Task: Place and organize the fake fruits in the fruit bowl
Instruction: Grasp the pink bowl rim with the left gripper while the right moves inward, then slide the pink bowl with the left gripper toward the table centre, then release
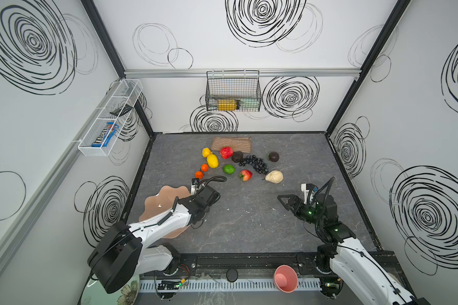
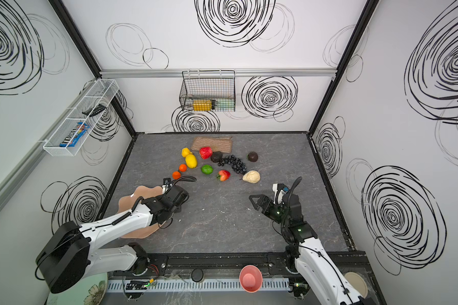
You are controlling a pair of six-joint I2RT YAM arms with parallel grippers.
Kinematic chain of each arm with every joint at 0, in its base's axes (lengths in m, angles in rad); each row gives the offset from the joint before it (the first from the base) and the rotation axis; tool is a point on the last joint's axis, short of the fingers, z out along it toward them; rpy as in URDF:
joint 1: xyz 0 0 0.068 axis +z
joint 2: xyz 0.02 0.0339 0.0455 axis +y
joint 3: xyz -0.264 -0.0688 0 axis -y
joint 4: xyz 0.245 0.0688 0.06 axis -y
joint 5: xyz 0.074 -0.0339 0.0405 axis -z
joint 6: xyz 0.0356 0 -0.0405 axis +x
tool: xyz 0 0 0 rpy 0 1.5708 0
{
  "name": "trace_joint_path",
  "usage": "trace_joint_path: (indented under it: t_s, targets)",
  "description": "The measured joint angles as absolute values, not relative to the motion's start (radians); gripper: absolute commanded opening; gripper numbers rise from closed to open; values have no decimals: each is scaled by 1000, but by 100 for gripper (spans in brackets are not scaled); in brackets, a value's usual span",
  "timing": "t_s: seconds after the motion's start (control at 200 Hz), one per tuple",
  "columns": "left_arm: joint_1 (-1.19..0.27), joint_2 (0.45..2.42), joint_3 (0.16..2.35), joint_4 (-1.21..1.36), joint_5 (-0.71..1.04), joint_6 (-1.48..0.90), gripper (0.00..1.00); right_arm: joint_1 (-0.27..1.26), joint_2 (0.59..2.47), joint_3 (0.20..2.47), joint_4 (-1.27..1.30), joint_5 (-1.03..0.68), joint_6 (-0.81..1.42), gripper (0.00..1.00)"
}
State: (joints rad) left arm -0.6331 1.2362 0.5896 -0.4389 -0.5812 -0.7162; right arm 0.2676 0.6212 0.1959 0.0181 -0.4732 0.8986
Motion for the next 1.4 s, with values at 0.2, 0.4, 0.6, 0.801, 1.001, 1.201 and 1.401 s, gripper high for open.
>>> trace_joint_path:
  t_s: [0.2, 0.4, 0.6, 0.801, 1.001, 1.201, 1.401]
  targets:
    - [-641, 1237, 590, -439, -592, -712, 21, 280, 641, 213, 17, -469, 904, 98]
    - [-678, 1235, 590, -439, -617, -707, 17, 287, 627, 216, 14, -458, 912, 97]
    - [-779, 1235, 599, -442, -622, -716, 16, 289, 607, 216, 9, -439, 915, 97]
    - [-962, 1308, 681, -447, -619, -775, 16, 290, 595, 222, -9, -415, 904, 97]
    - [-1153, 1461, 833, -445, -601, -831, 17, 289, 576, 290, -83, -354, 855, 97]
    - [-1279, 1599, 981, -439, -581, -843, 18, 269, 515, 348, -138, -281, 804, 97]
    - [-1352, 1676, 1071, -406, -519, -827, 24, 224, 452, 355, -175, -244, 791, 97]
